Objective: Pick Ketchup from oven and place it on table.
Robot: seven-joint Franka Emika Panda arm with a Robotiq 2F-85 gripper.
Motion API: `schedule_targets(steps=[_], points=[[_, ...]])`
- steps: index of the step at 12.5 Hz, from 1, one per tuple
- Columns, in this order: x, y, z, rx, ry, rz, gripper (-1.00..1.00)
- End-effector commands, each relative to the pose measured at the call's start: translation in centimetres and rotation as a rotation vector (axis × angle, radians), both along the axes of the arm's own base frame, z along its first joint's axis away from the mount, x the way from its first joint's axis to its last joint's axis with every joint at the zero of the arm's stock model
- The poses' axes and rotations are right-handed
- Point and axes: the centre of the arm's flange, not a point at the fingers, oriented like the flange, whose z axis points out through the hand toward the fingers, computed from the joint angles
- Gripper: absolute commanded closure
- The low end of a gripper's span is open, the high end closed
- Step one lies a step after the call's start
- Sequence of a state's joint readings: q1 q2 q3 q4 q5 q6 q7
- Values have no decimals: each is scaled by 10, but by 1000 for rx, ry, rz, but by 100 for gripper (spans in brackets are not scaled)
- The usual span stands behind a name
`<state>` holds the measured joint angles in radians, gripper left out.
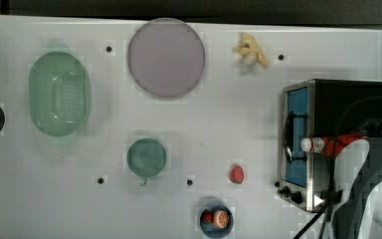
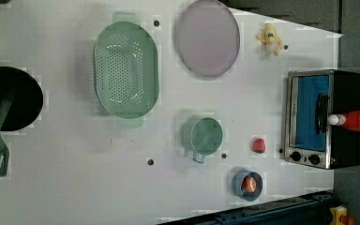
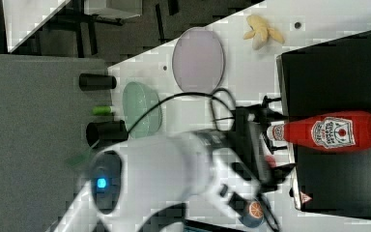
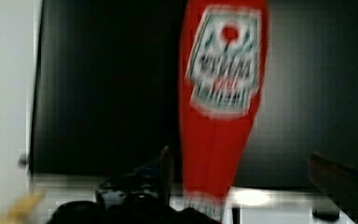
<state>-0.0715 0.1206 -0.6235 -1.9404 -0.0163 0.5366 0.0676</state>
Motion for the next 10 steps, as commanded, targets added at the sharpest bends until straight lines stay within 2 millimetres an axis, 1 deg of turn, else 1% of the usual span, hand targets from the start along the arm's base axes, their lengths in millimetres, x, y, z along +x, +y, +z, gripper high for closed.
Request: schedule_targets(steps=[1, 3, 5, 10], points=[[-1, -20, -20, 17, -41, -55, -100], [1, -29, -40, 40, -63, -111, -100], [5, -36, -52, 2, -74, -114, -100], [4, -39, -78, 3, -26, -121, -100]])
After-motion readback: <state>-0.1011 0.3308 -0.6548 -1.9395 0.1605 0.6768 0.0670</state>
